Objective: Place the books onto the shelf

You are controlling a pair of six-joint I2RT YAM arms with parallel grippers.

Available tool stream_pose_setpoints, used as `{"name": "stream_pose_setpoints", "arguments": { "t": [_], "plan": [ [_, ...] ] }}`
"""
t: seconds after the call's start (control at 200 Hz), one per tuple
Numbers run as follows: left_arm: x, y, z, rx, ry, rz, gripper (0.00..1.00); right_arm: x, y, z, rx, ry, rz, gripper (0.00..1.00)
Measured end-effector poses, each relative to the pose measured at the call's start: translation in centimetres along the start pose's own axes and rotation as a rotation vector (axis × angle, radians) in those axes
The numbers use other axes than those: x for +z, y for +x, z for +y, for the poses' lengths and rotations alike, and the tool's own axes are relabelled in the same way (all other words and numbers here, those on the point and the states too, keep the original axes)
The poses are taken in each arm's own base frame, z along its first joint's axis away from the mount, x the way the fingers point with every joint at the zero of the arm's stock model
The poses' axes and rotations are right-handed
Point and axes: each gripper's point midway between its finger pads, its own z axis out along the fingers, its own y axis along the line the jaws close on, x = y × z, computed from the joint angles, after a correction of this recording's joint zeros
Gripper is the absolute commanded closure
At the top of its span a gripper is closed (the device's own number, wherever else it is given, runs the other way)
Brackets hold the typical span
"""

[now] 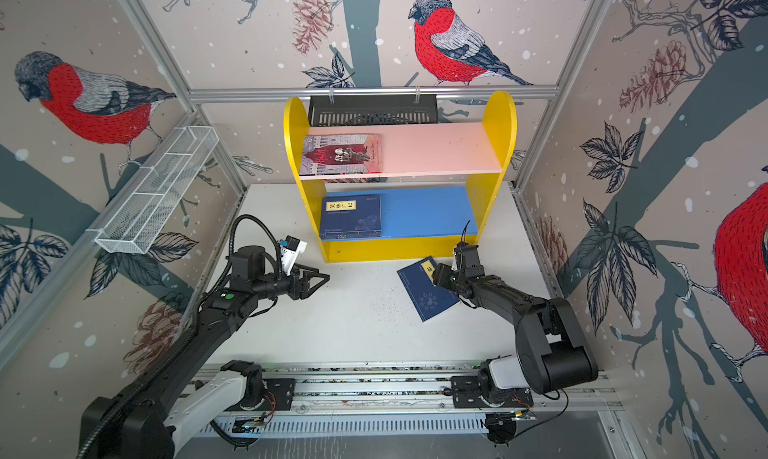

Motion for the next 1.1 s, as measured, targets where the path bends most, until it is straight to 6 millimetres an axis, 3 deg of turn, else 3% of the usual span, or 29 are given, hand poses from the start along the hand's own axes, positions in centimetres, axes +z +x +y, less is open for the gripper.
{"name": "stream_pose_setpoints", "arguments": {
  "t": [0.62, 0.785, 0.955, 1.1],
  "plan": [
    [1.1, 1.2, 1.2, -0.066, 0.005, 0.017, 0.37, 1.1, 5.5, 6.2, -0.205, -0.111, 0.12, 0.47],
    [1.5, 1.8, 1.4, -0.101, 0.008, 0.02, 0.38, 1.1, 7.1, 8.0, -0.264, -0.124, 0.139, 0.44],
    [1.9, 2.6, 1.9, -0.145, 0.008, 0.028, 0.38, 0.6, 7.6, 7.5, -0.23, -0.105, 0.125, 0.42],
    [2.4, 3.0, 2.3, -0.191, 0.012, 0.033, 0.38, 0.8, 6.7, 7.1, -0.18, -0.102, 0.091, 0.4]
  ]
}}
